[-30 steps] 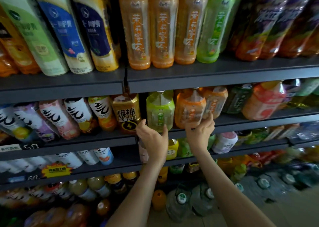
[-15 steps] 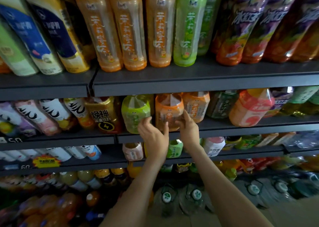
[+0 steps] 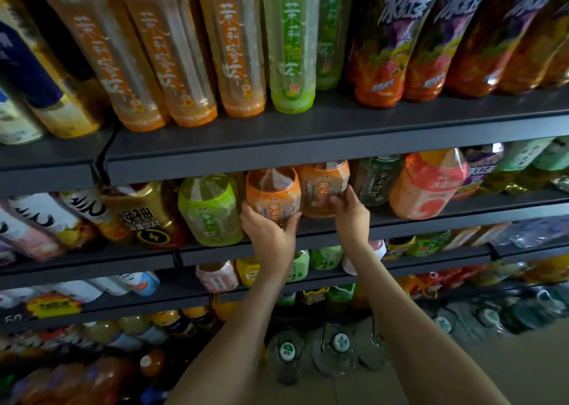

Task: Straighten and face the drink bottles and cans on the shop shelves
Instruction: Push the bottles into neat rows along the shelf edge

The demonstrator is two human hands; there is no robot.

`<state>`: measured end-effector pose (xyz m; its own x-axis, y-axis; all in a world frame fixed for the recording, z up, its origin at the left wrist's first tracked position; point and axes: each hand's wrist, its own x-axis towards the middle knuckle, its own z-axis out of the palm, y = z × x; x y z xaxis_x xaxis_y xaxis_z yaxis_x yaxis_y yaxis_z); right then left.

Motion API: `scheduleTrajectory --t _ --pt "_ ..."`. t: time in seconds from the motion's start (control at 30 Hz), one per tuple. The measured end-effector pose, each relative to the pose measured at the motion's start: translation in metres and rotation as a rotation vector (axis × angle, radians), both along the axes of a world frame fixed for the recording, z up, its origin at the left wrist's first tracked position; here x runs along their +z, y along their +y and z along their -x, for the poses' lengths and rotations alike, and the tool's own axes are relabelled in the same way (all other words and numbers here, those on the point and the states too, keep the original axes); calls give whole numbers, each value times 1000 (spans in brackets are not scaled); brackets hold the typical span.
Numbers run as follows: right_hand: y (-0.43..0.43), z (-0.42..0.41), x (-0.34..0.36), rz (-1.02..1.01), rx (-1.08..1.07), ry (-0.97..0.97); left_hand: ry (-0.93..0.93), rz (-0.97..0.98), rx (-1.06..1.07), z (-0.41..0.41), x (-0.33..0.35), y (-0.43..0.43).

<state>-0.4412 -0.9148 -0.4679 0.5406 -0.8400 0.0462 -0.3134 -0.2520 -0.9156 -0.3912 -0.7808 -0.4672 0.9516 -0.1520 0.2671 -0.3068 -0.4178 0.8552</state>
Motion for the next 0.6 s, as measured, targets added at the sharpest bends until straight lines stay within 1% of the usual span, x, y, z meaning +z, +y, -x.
scheduleTrajectory --t 0.13,0.43,0.53,0.6 --pt "-15 -6 1 146 -34 61 13 38 -4 0 -5 -3" --pt "-7 1 3 154 -117 163 -27 55 92 4 -12 -11" --pt "-10 2 4 179 -75 167 -122 58 138 9 -12 -16" --pt "-13 5 3 199 -41 144 -311 19 165 20 -13 -22"
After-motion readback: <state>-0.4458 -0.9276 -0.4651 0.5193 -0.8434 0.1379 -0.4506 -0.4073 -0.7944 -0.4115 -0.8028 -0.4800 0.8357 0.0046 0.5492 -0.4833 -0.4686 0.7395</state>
